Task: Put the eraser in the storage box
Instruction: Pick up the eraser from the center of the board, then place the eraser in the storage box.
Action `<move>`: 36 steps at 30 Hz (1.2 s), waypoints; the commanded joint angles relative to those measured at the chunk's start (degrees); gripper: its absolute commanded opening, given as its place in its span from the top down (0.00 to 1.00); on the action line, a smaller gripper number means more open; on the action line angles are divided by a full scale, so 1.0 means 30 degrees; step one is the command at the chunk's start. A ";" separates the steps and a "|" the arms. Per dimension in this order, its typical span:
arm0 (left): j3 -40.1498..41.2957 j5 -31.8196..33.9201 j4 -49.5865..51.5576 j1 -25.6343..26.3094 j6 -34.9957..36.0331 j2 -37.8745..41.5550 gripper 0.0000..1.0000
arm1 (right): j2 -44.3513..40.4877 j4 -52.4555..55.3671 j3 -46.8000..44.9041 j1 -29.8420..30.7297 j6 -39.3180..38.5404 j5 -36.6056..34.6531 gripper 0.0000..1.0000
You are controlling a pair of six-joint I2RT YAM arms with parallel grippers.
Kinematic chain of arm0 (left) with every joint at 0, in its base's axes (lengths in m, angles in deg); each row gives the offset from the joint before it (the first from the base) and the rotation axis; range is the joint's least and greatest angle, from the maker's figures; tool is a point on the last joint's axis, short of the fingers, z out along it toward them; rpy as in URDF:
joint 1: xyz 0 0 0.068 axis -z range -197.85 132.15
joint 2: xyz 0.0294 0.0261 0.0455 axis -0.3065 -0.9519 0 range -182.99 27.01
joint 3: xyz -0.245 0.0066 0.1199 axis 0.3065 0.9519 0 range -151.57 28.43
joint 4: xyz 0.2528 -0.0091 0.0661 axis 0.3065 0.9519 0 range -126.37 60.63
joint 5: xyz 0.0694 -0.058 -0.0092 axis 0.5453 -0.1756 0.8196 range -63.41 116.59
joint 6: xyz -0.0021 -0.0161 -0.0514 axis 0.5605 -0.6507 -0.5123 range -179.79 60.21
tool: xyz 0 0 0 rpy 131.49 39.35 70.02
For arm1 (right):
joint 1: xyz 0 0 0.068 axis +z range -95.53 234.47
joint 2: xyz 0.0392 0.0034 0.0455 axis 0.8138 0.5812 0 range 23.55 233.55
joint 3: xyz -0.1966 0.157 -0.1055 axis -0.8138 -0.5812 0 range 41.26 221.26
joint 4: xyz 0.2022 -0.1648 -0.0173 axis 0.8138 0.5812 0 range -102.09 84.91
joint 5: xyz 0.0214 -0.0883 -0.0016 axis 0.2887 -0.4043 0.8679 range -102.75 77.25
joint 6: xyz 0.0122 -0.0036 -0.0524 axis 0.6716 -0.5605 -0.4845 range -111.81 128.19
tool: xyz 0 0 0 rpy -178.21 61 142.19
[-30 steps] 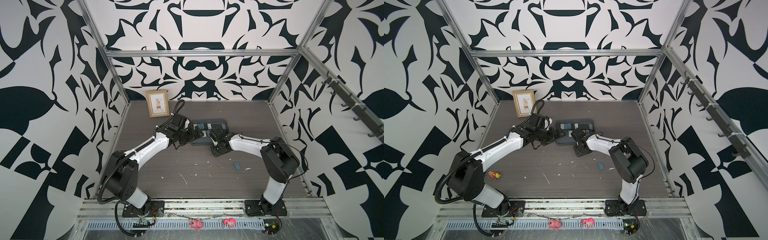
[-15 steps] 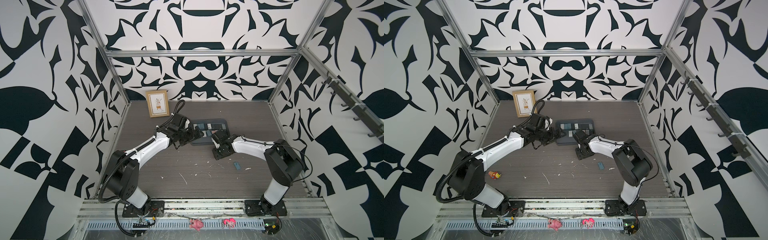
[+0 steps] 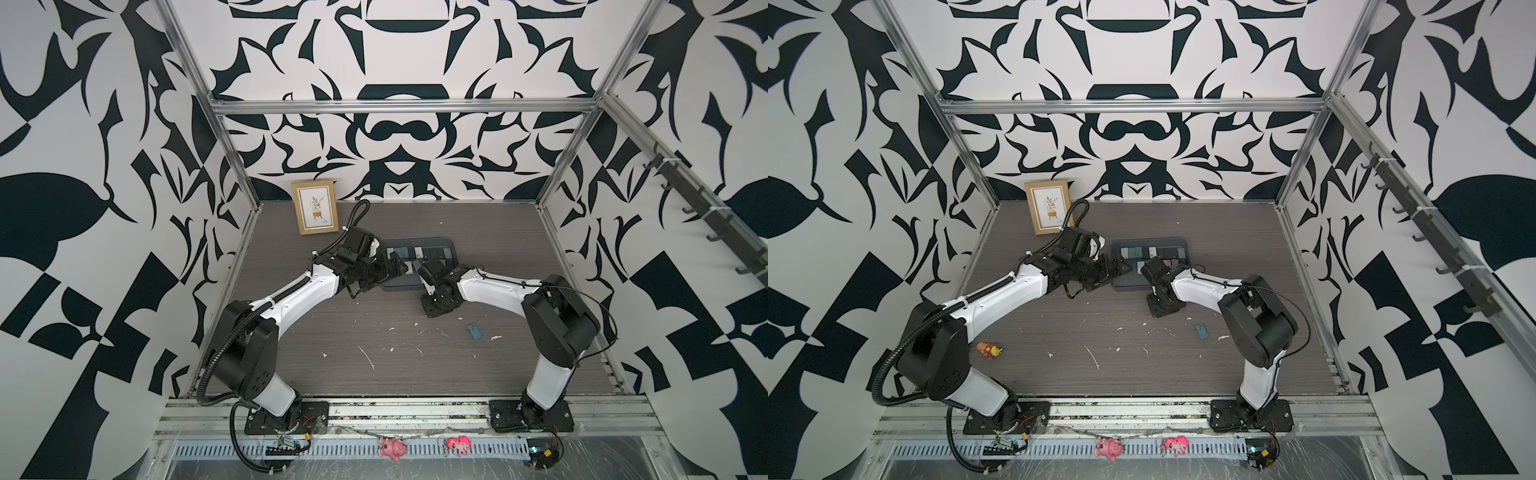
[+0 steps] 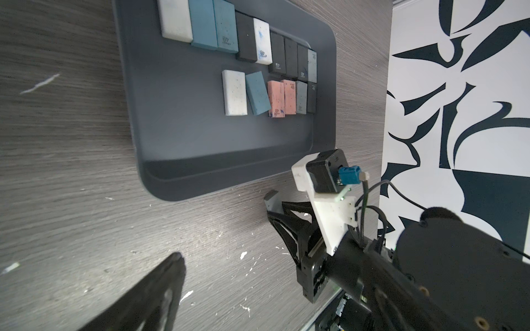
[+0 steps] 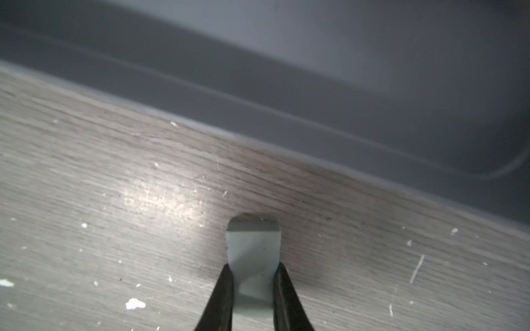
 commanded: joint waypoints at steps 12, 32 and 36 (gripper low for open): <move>0.1753 -0.2297 -0.0782 -0.3190 -0.0521 0.1979 0.01 | 0.1493 0.4421 0.8792 -0.0122 0.1891 0.0514 0.86; 0.2909 -0.3810 -0.1085 -0.4949 0.0027 0.2021 0.01 | 0.9459 0.4159 1.6630 -0.0098 0.3993 0.1923 0.81; 0.2908 -0.3975 -0.1118 -0.5036 0.0099 0.1868 0.01 | 1.0091 0.4660 1.7711 -0.0115 0.3861 0.1547 0.79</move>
